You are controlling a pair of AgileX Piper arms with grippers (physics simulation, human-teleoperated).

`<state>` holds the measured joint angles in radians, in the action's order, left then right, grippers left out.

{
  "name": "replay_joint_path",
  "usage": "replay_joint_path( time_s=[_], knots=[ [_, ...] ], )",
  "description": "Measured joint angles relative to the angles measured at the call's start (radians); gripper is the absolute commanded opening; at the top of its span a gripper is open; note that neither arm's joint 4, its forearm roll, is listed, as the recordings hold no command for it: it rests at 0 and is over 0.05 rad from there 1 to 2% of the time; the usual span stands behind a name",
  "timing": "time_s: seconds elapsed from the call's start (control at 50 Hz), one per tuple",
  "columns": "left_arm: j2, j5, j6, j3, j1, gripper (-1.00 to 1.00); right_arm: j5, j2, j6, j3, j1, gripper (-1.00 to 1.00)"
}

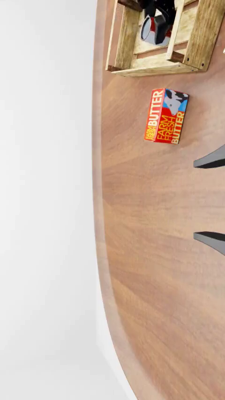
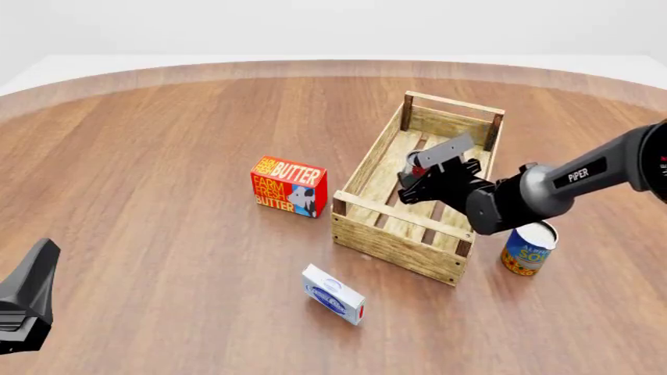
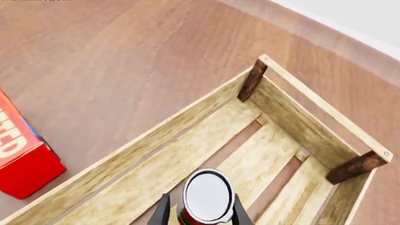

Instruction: Pick up the tomato sauce, and put it in the wooden tray.

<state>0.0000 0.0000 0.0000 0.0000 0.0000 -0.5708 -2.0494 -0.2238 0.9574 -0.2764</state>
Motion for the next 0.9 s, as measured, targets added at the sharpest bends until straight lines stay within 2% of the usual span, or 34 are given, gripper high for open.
replay_joint_path(
  time_s=[0.44, 0.9],
  knots=[
    [0.0, 0.0, 0.0, 0.0, 0.0, 1.0, 0.009, 0.012, 0.021, -0.005, 0.001, 1.0],
    [0.0, 0.0, 0.0, 0.0, 0.0, 1.0, -0.002, 0.109, 0.029, -0.07, 0.003, 1.0]
  ],
)
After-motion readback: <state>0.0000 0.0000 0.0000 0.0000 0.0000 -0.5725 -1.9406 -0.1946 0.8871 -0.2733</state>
